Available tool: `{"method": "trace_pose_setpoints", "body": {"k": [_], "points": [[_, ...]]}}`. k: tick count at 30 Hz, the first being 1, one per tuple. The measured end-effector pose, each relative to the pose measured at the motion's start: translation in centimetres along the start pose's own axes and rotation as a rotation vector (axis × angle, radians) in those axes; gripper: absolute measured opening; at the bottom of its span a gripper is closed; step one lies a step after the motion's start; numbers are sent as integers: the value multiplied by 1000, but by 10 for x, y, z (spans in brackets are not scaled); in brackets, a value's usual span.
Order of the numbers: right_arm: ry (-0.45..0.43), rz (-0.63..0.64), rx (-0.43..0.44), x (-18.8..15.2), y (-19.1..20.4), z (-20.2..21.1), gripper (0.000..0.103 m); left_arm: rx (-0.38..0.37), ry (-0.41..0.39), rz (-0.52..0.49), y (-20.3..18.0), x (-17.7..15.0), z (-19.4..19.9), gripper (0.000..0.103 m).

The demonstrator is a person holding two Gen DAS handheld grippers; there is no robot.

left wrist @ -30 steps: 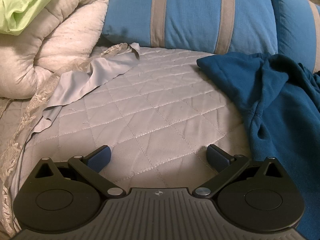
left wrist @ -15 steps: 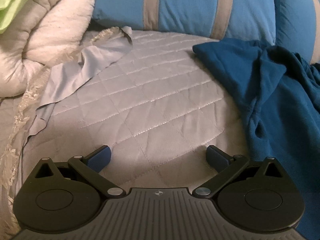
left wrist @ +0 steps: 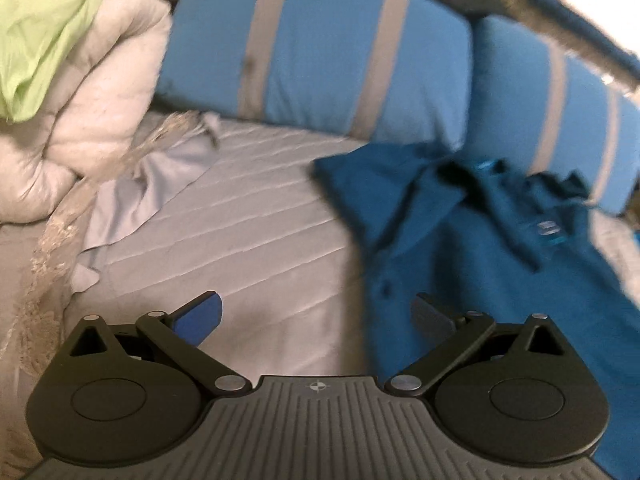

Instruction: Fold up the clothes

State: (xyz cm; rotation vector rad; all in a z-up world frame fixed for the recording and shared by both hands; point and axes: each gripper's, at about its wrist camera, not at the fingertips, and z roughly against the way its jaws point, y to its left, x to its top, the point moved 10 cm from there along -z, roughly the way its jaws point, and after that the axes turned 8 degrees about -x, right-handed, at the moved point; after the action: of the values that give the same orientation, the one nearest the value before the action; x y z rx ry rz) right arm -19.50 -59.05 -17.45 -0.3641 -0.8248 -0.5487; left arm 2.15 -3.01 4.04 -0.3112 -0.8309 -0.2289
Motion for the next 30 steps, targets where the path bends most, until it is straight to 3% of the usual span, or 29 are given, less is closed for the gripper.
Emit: {"method": "trace_pose_setpoints", "body": {"k": [8, 16, 20, 24, 30], "points": [[-5, 73, 102, 25, 29, 16, 103, -149, -82, -66, -76, -4, 37, 103], [-56, 85, 249, 70, 79, 24, 103, -200, -64, -95, -119, -38, 13, 103], [-63, 119, 277, 86, 99, 16, 102, -152, -63, -114, -123, -45, 2, 103], [-68, 141, 297, 99, 118, 11, 95, -115, -52, -130, -123, -51, -2, 103], [-69, 139, 333, 116, 150, -1, 93, -147, -39, -79, -118, -55, -6, 103]]}}
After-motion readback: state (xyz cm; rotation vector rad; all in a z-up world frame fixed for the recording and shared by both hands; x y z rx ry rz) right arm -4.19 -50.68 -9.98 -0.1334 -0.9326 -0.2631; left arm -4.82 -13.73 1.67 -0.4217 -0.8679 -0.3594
